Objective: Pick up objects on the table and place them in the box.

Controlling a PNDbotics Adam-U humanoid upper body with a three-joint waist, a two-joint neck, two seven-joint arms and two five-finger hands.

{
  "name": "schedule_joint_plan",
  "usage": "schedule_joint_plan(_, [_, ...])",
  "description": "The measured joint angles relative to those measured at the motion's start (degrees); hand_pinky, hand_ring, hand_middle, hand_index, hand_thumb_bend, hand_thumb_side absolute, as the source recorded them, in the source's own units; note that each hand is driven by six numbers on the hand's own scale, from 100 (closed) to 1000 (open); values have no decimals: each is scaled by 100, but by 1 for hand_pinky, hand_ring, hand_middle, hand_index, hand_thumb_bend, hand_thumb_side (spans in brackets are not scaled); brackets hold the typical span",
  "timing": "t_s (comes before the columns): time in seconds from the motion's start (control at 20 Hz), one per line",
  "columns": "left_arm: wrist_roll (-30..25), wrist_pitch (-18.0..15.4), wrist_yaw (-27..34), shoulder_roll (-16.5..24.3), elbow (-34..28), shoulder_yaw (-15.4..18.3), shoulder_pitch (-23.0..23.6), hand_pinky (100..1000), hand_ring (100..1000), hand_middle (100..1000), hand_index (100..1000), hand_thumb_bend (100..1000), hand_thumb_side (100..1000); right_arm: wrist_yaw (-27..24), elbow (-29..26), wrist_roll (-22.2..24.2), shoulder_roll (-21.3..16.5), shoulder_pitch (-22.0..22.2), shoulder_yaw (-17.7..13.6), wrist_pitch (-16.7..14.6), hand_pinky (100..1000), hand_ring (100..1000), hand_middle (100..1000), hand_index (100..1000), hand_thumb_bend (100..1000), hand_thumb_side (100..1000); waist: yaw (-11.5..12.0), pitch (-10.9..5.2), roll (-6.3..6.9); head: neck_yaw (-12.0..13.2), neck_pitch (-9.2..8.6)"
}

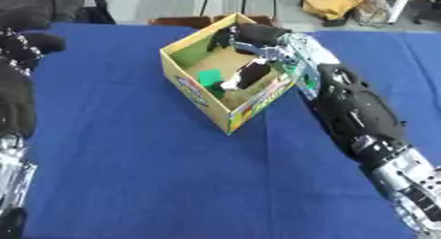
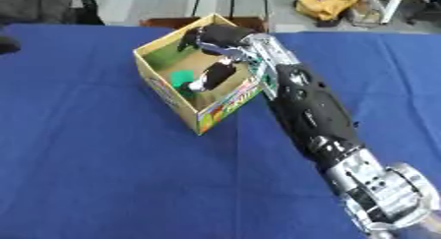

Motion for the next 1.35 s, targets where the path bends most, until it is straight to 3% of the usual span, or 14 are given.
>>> schedule_joint_plan(0.25, [42,-38,-15,2,5,21,98,677,600,612,755,625,984,-258,-429,-302,-261,174,-37,-165,664,759,824,859,413,606,-233,-94,-27,141,2])
schedule_joint_plan(0.3, [51,-46,-22,3,12,30,101,677,600,612,752,625,985,-333,-502,-338,-296,205,-35,-172,645,741,808,851,363,596,-234,-94,-27,158,2])
schedule_joint_plan(0.4, [72,-61,-31,15,32,59,151,677,600,612,753,625,986,-508,-670,-416,-353,302,-47,-208,636,733,800,848,348,592,-369,-107,-66,232,2])
schedule_joint_plan(0.5, [115,-78,-42,54,50,98,206,677,600,612,753,624,986,-668,-898,-540,-551,551,-125,-305,628,724,792,845,333,590,-584,-114,-79,338,1])
schedule_joint_plan(0.65, [170,-105,-80,69,70,152,246,677,600,612,752,623,988,-934,-1281,-772,-847,963,-250,-373,598,692,764,832,290,588,-708,-112,-32,444,-7])
schedule_joint_plan(0.95, [294,-136,-126,129,108,247,306,678,601,611,752,619,992,-1443,-2094,-1273,-928,1776,-772,-18,562,653,729,816,229,593,-1038,-25,20,649,-79])
schedule_joint_plan(1.35, [348,-141,-137,157,146,255,365,679,601,612,753,615,995,-2115,-3038,-1949,-882,2850,-1044,639,536,626,698,800,181,609,-1112,-25,74,693,-116])
